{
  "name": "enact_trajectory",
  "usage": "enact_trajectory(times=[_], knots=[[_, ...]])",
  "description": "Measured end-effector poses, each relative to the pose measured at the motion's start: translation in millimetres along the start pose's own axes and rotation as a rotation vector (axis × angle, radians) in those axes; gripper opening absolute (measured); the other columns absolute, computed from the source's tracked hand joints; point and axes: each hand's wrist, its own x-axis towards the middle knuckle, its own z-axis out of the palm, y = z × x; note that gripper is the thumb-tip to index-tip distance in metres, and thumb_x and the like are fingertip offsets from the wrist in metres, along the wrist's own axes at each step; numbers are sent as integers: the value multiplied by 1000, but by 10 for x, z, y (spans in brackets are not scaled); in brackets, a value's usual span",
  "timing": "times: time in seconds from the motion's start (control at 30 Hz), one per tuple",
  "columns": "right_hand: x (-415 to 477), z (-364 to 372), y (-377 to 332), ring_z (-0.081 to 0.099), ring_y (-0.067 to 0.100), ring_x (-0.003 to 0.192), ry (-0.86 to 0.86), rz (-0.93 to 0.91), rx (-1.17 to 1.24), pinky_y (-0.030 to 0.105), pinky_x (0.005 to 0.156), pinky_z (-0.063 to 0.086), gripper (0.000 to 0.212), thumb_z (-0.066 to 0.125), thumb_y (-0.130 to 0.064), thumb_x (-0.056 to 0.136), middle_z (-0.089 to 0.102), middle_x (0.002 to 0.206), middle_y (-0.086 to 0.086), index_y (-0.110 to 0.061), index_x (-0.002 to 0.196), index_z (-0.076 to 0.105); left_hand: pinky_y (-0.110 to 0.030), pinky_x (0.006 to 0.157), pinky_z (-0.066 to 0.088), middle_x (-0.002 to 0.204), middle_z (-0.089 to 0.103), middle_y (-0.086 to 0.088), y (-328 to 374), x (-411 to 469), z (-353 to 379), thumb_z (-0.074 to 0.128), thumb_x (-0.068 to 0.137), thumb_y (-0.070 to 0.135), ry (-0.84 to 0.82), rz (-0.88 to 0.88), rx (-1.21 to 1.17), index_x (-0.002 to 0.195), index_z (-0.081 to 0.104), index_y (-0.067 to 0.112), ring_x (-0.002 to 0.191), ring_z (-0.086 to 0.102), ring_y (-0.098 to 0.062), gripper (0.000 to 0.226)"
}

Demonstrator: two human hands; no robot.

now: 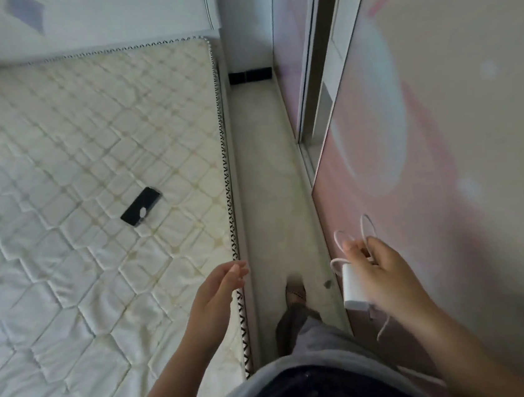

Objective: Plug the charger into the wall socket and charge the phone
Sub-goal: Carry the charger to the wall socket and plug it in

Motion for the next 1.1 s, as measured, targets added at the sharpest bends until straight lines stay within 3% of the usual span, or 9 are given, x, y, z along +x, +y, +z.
enact_trajectory(times=[0.23, 0.37, 0.53, 0.77, 0.83, 0.93, 1.1], knots=[[1582, -289, -792, 61, 8, 58, -17, -10, 39, 18, 47, 44, 37, 50, -60, 82, 62, 69, -1, -24, 77, 55, -12, 74, 47, 103, 70, 4, 929, 1370, 180, 40, 96, 26, 46, 27, -4, 106, 65, 21, 95, 64, -5, 27], [2290, -359, -1107, 61, 17, 65, -40, 22, 21, 25, 49, 40, 41, 49, -60, 82, 62, 70, 3, -20, 77, 56, -5, 69, 47, 104, 69, 0, 1270, 1921, 190, 40, 96, 23, 81, -3, -25, 105, 64, 17, 97, 63, -7, 26], [3075, -402, -1477, 61, 11, 60, 0, 29, 10, 16, 41, 39, 41, 49, -64, 79, 63, 69, -2, -24, 77, 57, -25, 83, 47, 104, 70, 1, 1603, 2756, 119, 40, 96, 27, 98, -36, -2, 100, 66, 24, 98, 64, -13, 26], [4378, -173, -1942, 63, 15, 72, -25, 71, -30, 29, 57, 50, 25, 48, -55, 84, 63, 80, -4, -32, 80, 54, -27, 85, 48, 101, 71, 4, 2049, 4378, 1, 41, 95, 29, 9, -12, 14, 99, 67, 28, 95, 65, -7, 26], [4793, -144, -2243, 61, 15, 74, -4, 74, -73, 33, 64, 53, 21, 48, -51, 87, 60, 82, -4, -32, 79, 52, -22, 80, 47, 103, 70, 3, 2297, 4906, -108, 41, 95, 28, -20, 8, 16, 102, 66, 25, 95, 65, -7, 26], [5449, -148, -2830, 60, 16, 74, 20, 12, -101, 26, 54, 45, 25, 46, -51, 88, 60, 86, 1, -28, 90, 54, -13, 72, 46, 104, 70, 3, 2791, 5645, -313, 41, 95, 28, -47, 77, 24, 106, 65, 22, 91, 65, -2, 27], [6381, -62, -3628, 63, 18, 74, 53, -69, -86, 22, 48, 46, 33, 47, -57, 86, 62, 88, 1, -26, 92, 54, -19, 77, 46, 105, 69, 3, 3396, 6596, -624, 40, 96, 28, -6, 104, -26, 107, 64, 19, 97, 64, -8, 28]])
